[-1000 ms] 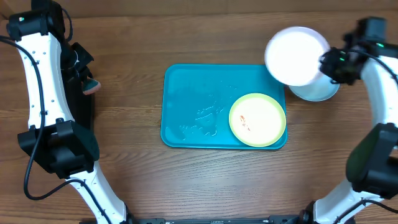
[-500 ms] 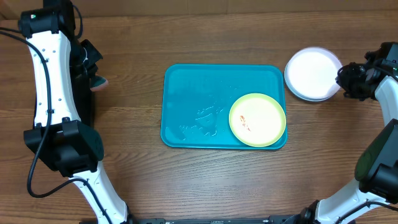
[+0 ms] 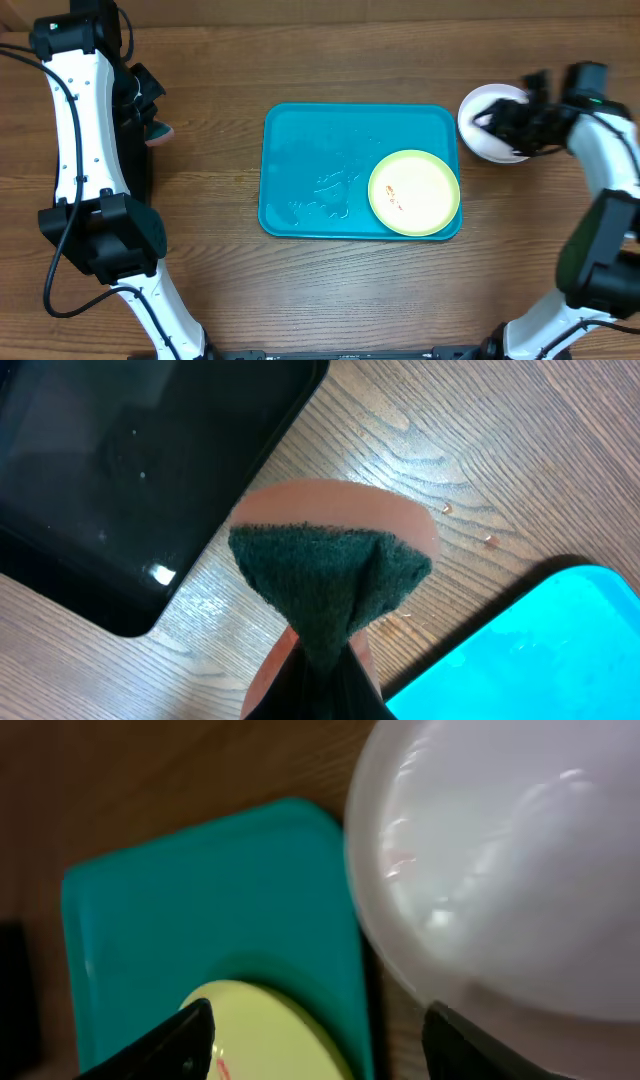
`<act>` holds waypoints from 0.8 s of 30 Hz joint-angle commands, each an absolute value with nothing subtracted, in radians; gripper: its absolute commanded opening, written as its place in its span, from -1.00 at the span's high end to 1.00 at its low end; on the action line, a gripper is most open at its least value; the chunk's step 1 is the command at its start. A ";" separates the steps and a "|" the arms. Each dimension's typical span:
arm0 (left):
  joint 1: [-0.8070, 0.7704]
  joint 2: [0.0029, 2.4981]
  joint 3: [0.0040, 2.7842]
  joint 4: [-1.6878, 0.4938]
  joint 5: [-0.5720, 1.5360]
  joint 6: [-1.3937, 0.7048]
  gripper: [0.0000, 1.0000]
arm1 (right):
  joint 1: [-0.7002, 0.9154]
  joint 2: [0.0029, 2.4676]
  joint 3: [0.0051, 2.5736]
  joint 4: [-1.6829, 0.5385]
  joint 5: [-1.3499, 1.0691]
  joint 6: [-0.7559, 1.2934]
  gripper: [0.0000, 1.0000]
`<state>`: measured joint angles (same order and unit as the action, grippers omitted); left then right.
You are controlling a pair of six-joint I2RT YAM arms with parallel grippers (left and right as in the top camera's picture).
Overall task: Clean dirty plates on tray and stack at the side
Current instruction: 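Move the right gripper to the yellow plate and grasp its rim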
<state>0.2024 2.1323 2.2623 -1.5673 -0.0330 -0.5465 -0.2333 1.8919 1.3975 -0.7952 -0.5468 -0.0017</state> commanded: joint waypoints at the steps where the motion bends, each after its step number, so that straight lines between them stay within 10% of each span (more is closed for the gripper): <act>1: 0.196 2.122 2.260 -1.566 -0.025 -0.522 0.91 | -0.059 1.876 1.393 -0.831 -0.278 -0.113 -0.35; 8: 0.196 2.122 2.260 -1.567 -0.025 -0.519 0.92 | 0.128 1.876 1.393 -0.856 0.064 -0.129 -0.50; 24: 0.186 2.122 2.260 -1.566 -0.025 -0.515 0.91 | 0.138 1.876 1.274 -0.828 -0.062 -0.292 -0.40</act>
